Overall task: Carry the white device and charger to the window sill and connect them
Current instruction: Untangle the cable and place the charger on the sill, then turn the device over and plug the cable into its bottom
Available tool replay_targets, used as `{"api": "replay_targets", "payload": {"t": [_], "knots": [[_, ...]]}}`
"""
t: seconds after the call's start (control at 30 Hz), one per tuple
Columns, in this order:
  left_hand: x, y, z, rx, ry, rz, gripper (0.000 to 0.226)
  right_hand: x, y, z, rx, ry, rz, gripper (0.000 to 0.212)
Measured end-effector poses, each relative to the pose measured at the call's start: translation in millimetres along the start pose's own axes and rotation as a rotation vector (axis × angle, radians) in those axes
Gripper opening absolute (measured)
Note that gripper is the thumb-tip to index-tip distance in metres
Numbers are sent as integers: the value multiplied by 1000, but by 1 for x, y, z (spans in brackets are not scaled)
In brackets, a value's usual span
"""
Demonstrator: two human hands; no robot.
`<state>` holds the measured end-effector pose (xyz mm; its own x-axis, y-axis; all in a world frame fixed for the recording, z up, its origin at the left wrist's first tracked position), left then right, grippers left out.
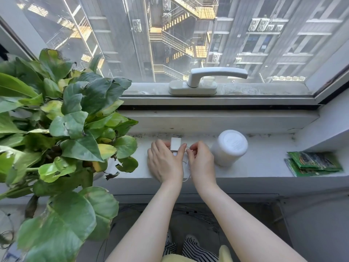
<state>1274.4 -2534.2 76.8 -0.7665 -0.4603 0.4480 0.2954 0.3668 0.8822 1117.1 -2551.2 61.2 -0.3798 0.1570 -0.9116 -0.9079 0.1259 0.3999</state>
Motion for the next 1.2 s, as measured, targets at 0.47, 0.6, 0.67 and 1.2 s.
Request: {"api": "replay_targets", "payload": {"t": [0.47, 0.6, 0.67, 1.2], "knots": [[-8, 8, 2, -46, 60, 52, 59, -49, 23, 47, -112, 220, -7, 28], [16, 34, 11, -55, -77, 315, 53, -86, 81, 79, -78, 431, -54, 24], [47, 44, 20, -157, -266, 486, 48, -82, 126, 71, 43, 453, -96, 21], [119, -18, 53, -663, -599, 440, 80, 9, 127, -17, -359, 193, -78, 76]]}}
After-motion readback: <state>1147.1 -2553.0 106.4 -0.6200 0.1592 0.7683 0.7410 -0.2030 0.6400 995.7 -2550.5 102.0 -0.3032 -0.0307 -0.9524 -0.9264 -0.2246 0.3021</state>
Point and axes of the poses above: each hand's wrist, its own z-axis away from the middle knuckle, its own y-axis out of the back of the hand, x = y × z, the point moved 10 cm from there along -z, towards the middle knuckle, and after that the axes turned 10 degrees about -z, right-handed, at the moved point
